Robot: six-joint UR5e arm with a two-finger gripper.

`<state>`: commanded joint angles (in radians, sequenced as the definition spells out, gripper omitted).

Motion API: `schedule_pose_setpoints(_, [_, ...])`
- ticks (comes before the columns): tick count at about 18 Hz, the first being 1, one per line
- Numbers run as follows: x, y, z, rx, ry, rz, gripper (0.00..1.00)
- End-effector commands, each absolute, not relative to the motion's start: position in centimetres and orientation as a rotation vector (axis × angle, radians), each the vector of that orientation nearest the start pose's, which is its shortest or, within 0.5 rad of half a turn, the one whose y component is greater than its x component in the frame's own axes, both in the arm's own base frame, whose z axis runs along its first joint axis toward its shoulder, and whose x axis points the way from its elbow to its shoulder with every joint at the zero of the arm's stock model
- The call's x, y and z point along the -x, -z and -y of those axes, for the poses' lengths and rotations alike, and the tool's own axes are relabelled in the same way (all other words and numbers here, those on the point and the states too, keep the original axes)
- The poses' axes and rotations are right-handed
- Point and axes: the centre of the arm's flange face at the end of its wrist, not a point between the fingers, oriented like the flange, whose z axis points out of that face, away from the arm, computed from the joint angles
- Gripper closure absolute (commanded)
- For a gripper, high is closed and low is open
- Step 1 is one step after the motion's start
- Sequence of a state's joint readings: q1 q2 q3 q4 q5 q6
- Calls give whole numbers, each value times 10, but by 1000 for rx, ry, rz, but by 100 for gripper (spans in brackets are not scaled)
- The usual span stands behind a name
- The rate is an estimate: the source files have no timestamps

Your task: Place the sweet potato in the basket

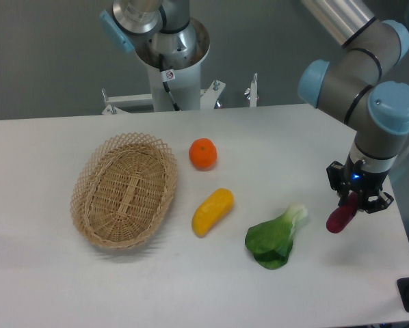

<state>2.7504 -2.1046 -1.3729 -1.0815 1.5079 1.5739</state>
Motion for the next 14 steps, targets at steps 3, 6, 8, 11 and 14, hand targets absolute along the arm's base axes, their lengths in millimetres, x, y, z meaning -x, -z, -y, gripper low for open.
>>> schedule_pose_setpoints(3, [594,-315,-396,2983,-209,-603,65])
schedule_pose_setpoints(6, [594,-317,-396,2984,-211,-599,65])
schedule_pose_setpoints(8, [595,-316,-396,2985,-211,-596,65])
schedule_pose_setpoints(11, [596,-317,-397,2983,-215,-596,65])
schedule_pose_setpoints(14, [597,-317,-397,2983,-215,-596,65])
